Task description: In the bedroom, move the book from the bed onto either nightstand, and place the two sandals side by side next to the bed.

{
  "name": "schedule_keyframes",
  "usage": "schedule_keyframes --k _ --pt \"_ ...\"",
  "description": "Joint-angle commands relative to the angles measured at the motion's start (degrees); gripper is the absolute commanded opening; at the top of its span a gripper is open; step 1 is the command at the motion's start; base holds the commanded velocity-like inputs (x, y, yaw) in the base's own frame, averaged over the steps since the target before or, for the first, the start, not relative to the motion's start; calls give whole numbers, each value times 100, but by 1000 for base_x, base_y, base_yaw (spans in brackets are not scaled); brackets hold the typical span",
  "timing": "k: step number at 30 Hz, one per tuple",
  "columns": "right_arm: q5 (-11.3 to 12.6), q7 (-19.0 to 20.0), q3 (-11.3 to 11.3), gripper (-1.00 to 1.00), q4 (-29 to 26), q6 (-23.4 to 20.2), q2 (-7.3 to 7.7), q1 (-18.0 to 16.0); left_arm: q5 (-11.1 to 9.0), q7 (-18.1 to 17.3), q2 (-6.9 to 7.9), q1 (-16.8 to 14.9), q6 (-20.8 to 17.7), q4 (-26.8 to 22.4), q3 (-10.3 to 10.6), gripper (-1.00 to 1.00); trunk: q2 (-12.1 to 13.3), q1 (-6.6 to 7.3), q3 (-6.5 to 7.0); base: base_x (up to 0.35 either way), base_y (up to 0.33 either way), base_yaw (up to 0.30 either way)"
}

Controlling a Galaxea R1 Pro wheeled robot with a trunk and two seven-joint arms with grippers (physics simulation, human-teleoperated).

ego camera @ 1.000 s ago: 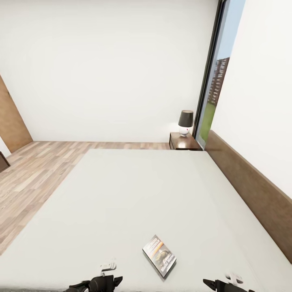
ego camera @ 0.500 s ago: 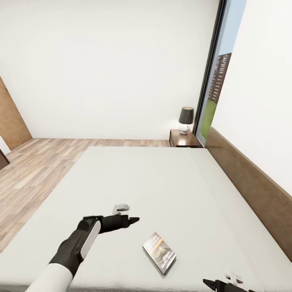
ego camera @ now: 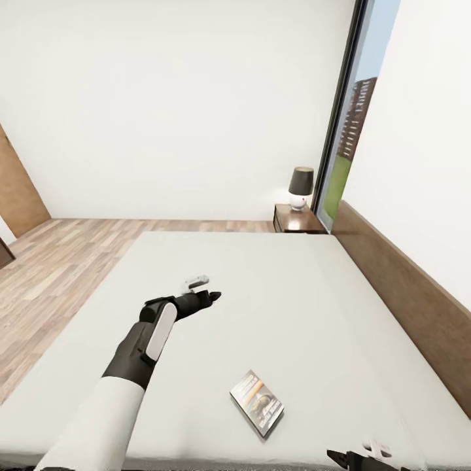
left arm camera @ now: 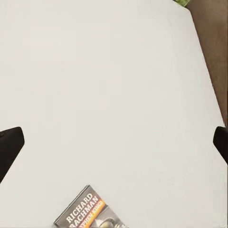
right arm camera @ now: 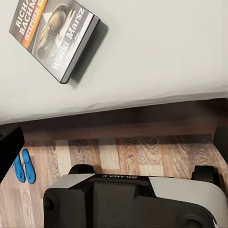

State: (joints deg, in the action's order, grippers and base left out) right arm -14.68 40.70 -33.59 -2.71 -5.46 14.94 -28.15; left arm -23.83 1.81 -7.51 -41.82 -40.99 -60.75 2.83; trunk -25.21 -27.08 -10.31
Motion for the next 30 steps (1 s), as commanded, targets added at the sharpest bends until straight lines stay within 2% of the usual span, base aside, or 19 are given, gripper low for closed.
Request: schedule_keyframes --k 1,7,10,15,30 --pt "-35 27 -51 100 -11 -52 0 -4 -133 107 -9 -17 107 100 -2 100 -12 -3 -21 0 0 0" --pt "-35 28 -51 100 -11 -52 0 -5 -288 301 -15 -35 884 939 5 100 -12 -3 -75 0 0 0" --pt "-35 27 -51 100 -11 -52 0 -6 -302 304 -11 -36 1057 1302 7 100 -12 -3 -102 0 0 0" --pt "-35 26 -51 100 -11 -52 0 -4 -319 275 -18 -37 1122 1543 12 100 -12 -3 -147 0 0 0" --pt "-35 32 -51 100 -11 -52 0 -5 -324 267 -24 -20 1132 1600 23 100 -12 -3 -283 0 0 0"
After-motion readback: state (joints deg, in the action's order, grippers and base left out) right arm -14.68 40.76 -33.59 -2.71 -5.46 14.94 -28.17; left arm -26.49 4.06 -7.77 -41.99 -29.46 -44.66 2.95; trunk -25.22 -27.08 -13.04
